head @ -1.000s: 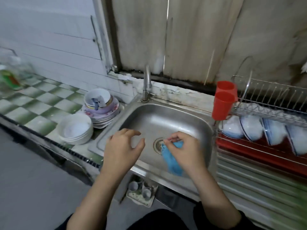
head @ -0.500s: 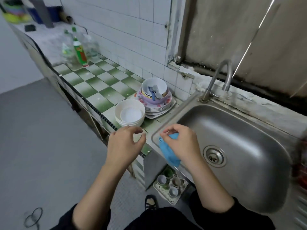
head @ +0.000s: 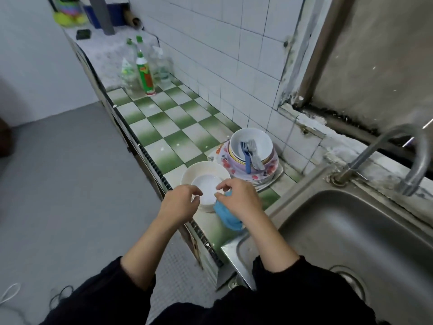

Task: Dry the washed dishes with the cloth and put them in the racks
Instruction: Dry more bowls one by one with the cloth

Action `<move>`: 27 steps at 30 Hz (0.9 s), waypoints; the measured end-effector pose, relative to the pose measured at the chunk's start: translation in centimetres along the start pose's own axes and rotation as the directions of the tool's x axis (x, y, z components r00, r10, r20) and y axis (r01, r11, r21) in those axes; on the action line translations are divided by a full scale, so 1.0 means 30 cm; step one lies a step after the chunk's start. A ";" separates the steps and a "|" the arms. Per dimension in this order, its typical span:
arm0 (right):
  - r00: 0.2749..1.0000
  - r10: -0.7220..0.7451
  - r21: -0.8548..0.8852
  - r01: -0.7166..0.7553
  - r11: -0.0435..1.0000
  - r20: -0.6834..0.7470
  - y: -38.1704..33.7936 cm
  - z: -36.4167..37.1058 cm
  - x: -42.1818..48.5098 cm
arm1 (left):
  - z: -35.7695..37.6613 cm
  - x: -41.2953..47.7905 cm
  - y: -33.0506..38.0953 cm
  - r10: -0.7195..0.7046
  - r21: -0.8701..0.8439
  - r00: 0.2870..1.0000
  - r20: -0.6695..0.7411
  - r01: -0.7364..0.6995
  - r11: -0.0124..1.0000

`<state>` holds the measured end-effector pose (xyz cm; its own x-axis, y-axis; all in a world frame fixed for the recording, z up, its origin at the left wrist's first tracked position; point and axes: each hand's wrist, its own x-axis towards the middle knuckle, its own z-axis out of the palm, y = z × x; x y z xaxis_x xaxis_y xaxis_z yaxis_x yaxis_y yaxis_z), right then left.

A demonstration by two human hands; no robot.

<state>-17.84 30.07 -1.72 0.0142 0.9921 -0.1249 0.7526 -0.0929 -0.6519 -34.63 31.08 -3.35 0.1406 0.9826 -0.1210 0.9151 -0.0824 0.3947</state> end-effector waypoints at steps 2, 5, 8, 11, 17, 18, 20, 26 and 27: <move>0.999 -0.001 -0.070 0.004 0.998 0.047 0.005 0.018 0.068 | 0.032 0.065 -0.026 -0.008 0.018 0.999 0.049 0.007 1.000; 0.994 0.009 -0.185 0.012 0.983 0.110 0.012 0.046 0.159 | 0.076 0.151 -0.058 0.001 0.068 0.995 0.100 -0.007 0.998; 0.987 0.041 -0.301 0.009 0.953 0.159 0.019 0.076 0.235 | 0.099 0.228 -0.083 0.021 0.129 0.987 0.159 -0.042 0.991; 0.979 0.064 -0.376 0.013 0.927 0.192 0.016 0.095 0.288 | 0.109 0.299 -0.114 0.066 0.201 0.962 0.263 -0.122 0.972; 0.949 0.176 -0.497 -0.025 0.868 0.261 0.026 0.126 0.363 | 0.110 0.404 -0.165 0.189 0.369 0.819 0.541 -0.433 0.822; 0.937 0.210 -0.505 -0.044 0.862 0.277 0.029 0.129 0.367 | 0.108 0.412 -0.168 0.204 0.372 0.789 0.580 -0.479 0.795; 0.915 0.269 -0.507 -0.086 0.858 0.300 0.036 0.136 0.373 | 0.106 0.431 -0.173 0.235 0.371 0.752 0.615 -0.540 0.756; 0.875 0.338 -0.489 -0.139 0.861 0.347 0.028 0.161 0.390 | 0.135 0.460 -0.200 0.285 0.347 0.708 0.646 -0.605 0.717; 0.872 0.340 -0.476 -0.145 0.868 0.353 0.029 0.158 0.394 | 0.142 0.457 -0.203 0.292 0.331 0.710 0.640 -0.599 0.729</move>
<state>-20.15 41.31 -7.30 0.0355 0.8034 -0.5944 0.9640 -0.1844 -0.1916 -36.66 44.34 -11.28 0.6095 0.5673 -0.5538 0.7084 -0.7034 0.0590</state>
